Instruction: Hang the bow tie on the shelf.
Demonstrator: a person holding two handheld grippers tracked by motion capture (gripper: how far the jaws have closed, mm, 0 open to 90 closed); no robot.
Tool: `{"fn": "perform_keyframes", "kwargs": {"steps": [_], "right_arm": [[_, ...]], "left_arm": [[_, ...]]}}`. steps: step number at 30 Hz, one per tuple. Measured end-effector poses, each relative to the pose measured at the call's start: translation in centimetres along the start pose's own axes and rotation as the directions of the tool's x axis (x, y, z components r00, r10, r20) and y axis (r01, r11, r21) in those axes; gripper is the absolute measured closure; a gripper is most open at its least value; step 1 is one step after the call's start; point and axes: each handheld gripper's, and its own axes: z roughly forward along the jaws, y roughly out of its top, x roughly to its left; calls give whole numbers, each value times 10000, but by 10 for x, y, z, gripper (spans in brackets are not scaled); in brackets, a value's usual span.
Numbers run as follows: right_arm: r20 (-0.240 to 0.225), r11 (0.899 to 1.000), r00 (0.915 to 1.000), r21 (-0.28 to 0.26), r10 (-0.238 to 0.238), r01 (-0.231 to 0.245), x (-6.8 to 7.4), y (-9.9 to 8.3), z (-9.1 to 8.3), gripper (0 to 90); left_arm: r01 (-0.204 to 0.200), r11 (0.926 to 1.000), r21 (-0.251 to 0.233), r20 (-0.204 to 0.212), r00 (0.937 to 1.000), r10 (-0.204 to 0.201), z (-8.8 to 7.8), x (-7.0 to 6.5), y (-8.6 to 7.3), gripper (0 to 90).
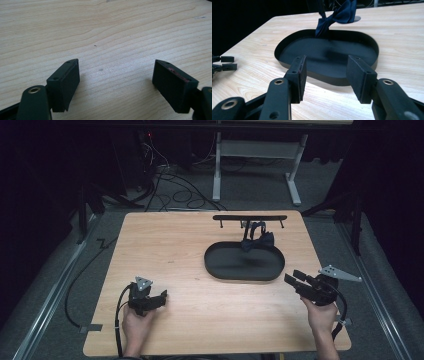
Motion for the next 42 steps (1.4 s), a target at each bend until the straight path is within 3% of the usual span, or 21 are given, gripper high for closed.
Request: {"fn": "perform_keyframes", "kwargs": {"steps": [23,42], "right_arm": [[-341,9986,9991,489,239,-222,9,-21,22,524],[-524,9960,9985,888,161,-114,16,-28,39,524]], "left_arm": [[2,10000,-4,-9,10000,-2,0,0,0,223],[4,10000,1,8,10000,-4,0,0,0,221]]}}
